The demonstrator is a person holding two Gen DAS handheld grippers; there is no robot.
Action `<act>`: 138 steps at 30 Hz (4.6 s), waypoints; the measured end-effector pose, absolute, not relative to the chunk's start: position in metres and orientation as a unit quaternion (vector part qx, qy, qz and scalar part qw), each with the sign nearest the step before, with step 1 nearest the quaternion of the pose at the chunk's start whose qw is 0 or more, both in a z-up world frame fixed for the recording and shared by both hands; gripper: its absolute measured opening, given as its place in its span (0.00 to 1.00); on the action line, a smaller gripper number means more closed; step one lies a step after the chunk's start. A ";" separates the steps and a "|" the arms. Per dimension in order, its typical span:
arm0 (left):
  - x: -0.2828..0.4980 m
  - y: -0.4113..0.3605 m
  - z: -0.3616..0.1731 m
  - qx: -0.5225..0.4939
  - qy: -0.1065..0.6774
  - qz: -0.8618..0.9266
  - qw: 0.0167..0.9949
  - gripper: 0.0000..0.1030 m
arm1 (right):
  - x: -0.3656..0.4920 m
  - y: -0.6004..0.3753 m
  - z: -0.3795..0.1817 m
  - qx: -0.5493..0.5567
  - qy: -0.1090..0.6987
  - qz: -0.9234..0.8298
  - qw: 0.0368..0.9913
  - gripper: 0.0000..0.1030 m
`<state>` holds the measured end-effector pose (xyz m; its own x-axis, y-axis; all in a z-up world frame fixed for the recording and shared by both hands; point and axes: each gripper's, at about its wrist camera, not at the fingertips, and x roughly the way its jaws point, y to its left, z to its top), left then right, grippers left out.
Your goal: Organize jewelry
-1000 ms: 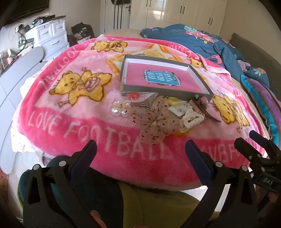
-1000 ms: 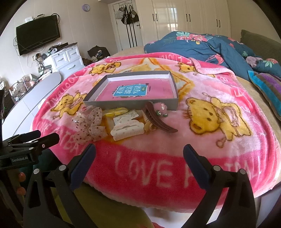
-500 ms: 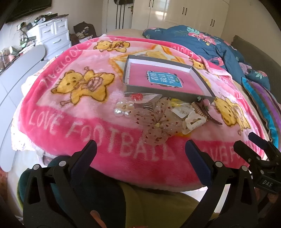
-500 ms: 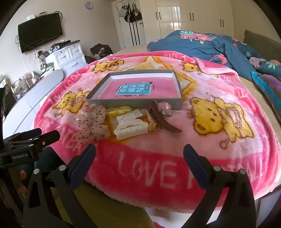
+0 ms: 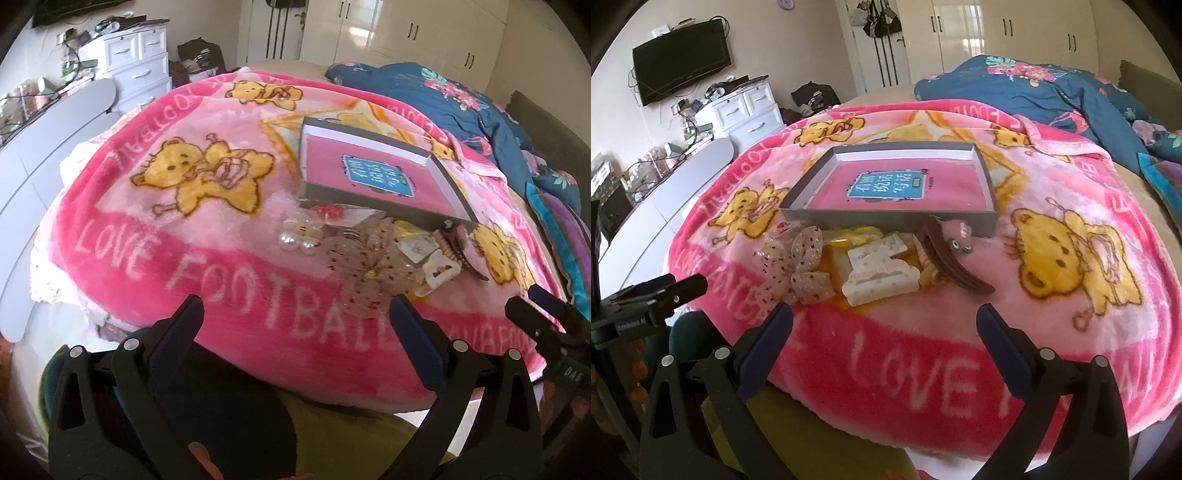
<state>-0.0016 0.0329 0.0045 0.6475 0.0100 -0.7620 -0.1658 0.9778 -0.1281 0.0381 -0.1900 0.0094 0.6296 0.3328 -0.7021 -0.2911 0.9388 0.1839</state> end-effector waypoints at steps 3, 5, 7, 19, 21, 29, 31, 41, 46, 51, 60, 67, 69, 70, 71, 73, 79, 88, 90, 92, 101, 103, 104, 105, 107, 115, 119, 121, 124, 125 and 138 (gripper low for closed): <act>0.000 0.038 0.001 -0.098 0.422 0.047 0.900 0.91 | 0.046 -0.188 0.010 0.027 0.396 0.176 0.901 0.96; 0.002 0.039 -0.003 -0.099 0.426 0.046 0.898 0.91 | 0.051 -0.188 0.010 0.025 0.395 0.174 0.902 0.96; 0.004 0.041 -0.007 -0.106 0.433 0.039 0.894 0.91 | 0.058 -0.189 0.008 0.025 0.399 0.173 0.900 0.96; 0.027 0.041 -0.034 -0.157 0.453 -0.031 0.877 0.89 | 0.087 -0.188 -0.015 0.057 0.440 0.192 0.875 0.96; 0.033 0.038 -0.040 -0.168 0.460 -0.052 0.870 0.73 | 0.089 -0.186 -0.017 0.055 0.443 0.194 0.874 0.96; 0.051 0.013 -0.055 -0.168 0.481 -0.113 0.853 0.38 | 0.096 -0.190 -0.029 0.066 0.458 0.191 0.866 0.96; 0.055 0.010 -0.057 -0.163 0.484 -0.119 0.851 0.22 | 0.097 -0.189 -0.032 0.069 0.461 0.191 0.864 0.96; 0.048 0.022 -0.051 -0.157 0.463 -0.119 0.865 0.00 | 0.104 -0.163 -0.041 0.042 0.451 0.203 0.868 0.96; 0.039 0.037 -0.045 -0.166 0.453 -0.109 0.869 0.00 | 0.106 -0.151 -0.043 0.010 0.433 0.203 0.878 0.95; 0.031 0.050 -0.039 -0.169 0.447 -0.095 0.873 0.00 | 0.111 -0.144 -0.054 -0.010 0.430 0.193 0.882 0.88; 0.019 0.069 -0.017 -0.173 0.420 -0.068 0.888 0.00 | 0.105 -0.145 -0.059 -0.010 0.416 0.208 0.885 0.72; 0.016 0.088 -0.004 -0.179 0.398 -0.042 0.899 0.00 | 0.099 -0.147 -0.045 0.006 0.404 0.236 0.884 0.72; 0.017 0.092 -0.002 -0.179 0.395 -0.036 0.900 0.00 | 0.098 -0.147 -0.040 0.007 0.398 0.242 0.885 0.72; 0.017 0.094 -0.001 -0.181 0.394 -0.032 0.901 0.00 | 0.099 -0.146 -0.037 0.007 0.395 0.244 0.886 0.72; 0.017 0.096 -0.001 -0.182 0.393 -0.031 0.901 0.00 | 0.099 -0.146 -0.035 0.008 0.393 0.246 0.886 0.72; 0.018 0.099 0.001 -0.184 0.391 -0.026 0.902 0.00 | 0.100 -0.146 -0.030 0.010 0.388 0.251 0.887 0.72; 0.032 0.108 0.012 -0.186 0.382 -0.015 0.905 0.00 | 0.108 -0.147 -0.017 0.016 0.369 0.256 0.893 0.72; 0.062 0.107 0.031 -0.181 0.363 -0.015 0.914 0.00 | 0.134 -0.156 0.008 0.025 0.335 0.246 0.909 0.72; 0.071 0.105 0.033 -0.183 0.363 -0.018 0.914 0.00 | 0.141 -0.160 0.012 0.027 0.329 0.241 0.913 0.72; 0.078 0.103 0.036 -0.187 0.361 -0.022 0.914 0.00 | 0.149 -0.166 0.017 0.031 0.325 0.235 0.916 0.72; 0.115 0.085 0.047 -0.187 0.352 -0.040 0.916 0.00 | 0.174 -0.198 0.029 0.049 0.308 0.197 0.930 0.72; 0.124 0.079 0.048 -0.185 0.352 -0.043 0.917 0.00 | 0.179 -0.206 0.031 0.052 0.304 0.187 0.933 0.72; 0.130 0.076 0.048 -0.183 0.353 -0.045 0.917 0.00 | 0.182 -0.210 0.031 0.054 0.303 0.183 0.934 0.72; 0.134 0.074 0.048 -0.184 0.354 -0.045 0.916 0.00 | 0.185 -0.214 0.031 0.057 0.303 0.179 0.934 0.72; 0.143 0.070 0.047 -0.185 0.356 -0.048 0.915 0.00 | 0.189 -0.220 0.031 0.059 0.303 0.171 0.936 0.72; 0.175 0.054 0.025 -0.178 0.383 -0.045 0.905 0.00 | 0.205 -0.234 0.026 0.068 0.305 0.154 0.937 0.72; 0.187 0.046 0.015 -0.176 0.392 -0.046 0.902 0.00 | 0.210 -0.235 0.022 0.065 0.309 0.150 0.937 0.72; 0.191 0.043 0.011 -0.177 0.396 -0.048 0.900 0.00 | 0.212 -0.233 0.019 0.061 0.311 0.148 0.937 0.72; 0.196 0.036 0.004 -0.170 0.401 -0.051 0.899 0.00 | 0.216 -0.230 0.014 0.059 0.315 0.146 0.936 0.72; 0.198 0.034 0.001 -0.168 0.404 -0.050 0.898 0.02 | 0.218 -0.230 0.013 0.059 0.316 0.145 0.936 0.72; 0.187 0.040 -0.007 -0.157 0.412 -0.027 0.897 0.43 | 0.250 -0.212 -0.035 0.031 0.386 0.126 0.913 0.72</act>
<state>0.1870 0.0395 -0.0073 0.6587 -0.1788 -0.7309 -0.0802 0.9492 -0.3044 0.2495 -0.2123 -0.0345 0.6706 0.2546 -0.6968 -0.2072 0.9662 0.1537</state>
